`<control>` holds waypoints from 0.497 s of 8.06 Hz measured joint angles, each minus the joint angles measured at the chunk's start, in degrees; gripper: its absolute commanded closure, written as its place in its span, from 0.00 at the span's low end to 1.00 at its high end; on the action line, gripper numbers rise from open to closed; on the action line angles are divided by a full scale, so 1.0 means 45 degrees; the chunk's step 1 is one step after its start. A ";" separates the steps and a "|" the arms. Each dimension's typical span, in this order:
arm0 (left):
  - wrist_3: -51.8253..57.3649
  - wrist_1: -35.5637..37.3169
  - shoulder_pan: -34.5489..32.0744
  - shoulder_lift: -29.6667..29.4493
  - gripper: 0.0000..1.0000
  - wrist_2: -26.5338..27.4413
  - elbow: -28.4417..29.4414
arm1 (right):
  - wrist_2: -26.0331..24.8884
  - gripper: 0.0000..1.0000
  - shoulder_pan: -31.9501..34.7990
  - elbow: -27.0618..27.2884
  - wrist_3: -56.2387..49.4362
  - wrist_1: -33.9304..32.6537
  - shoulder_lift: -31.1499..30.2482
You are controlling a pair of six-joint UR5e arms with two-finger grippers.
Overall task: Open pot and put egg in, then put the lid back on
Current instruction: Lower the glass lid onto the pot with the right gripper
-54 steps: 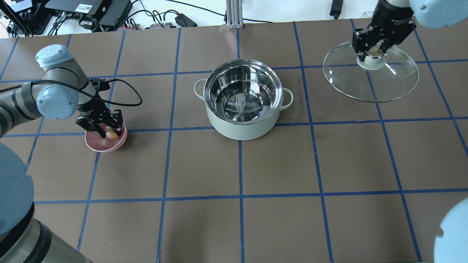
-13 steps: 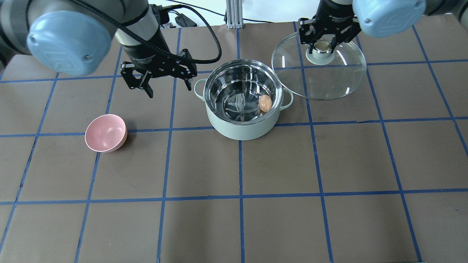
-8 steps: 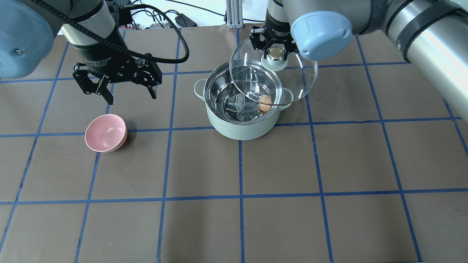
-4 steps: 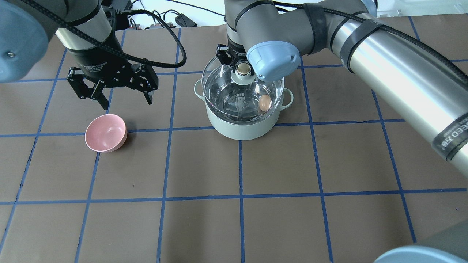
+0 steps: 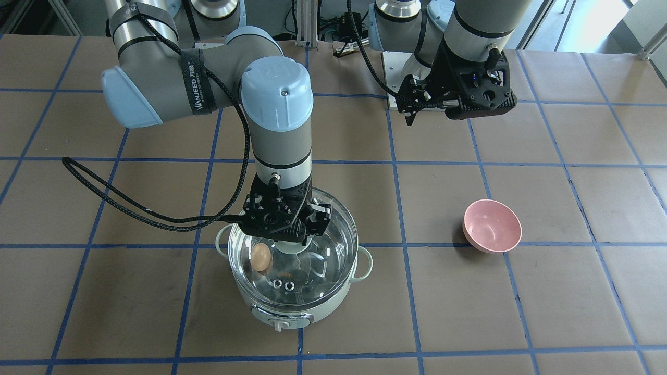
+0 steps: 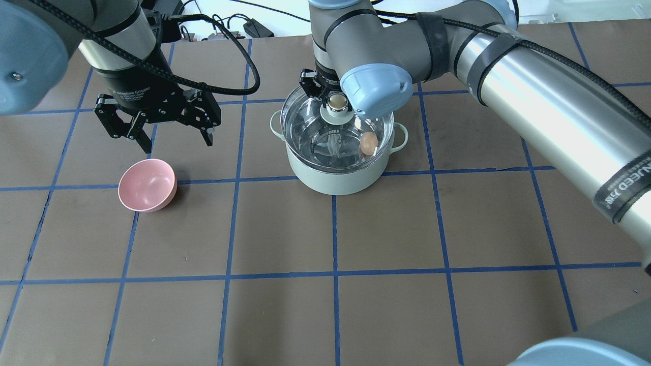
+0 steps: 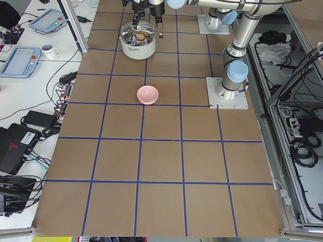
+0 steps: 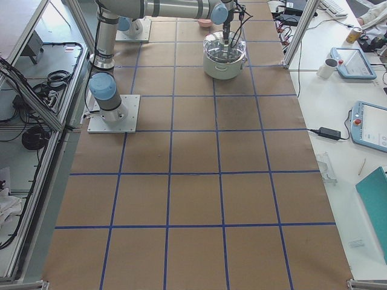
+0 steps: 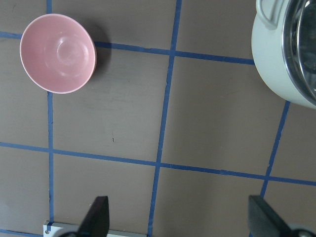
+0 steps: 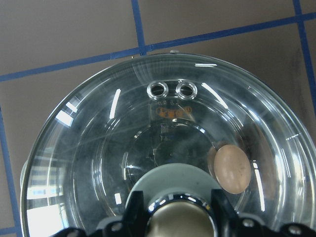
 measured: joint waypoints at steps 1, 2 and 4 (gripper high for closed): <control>0.0011 0.0000 -0.0004 -0.0012 0.00 -0.0006 0.0000 | 0.0016 1.00 0.0001 0.0067 0.0008 -0.0012 0.0015; 0.0071 0.0003 -0.0005 -0.0017 0.00 -0.0009 0.0000 | 0.0033 1.00 0.0001 0.0141 0.0032 -0.0022 0.0020; 0.0367 0.0010 -0.0006 -0.0024 0.00 -0.0004 -0.0001 | 0.0017 0.96 0.0001 0.0225 -0.0035 -0.0040 0.0027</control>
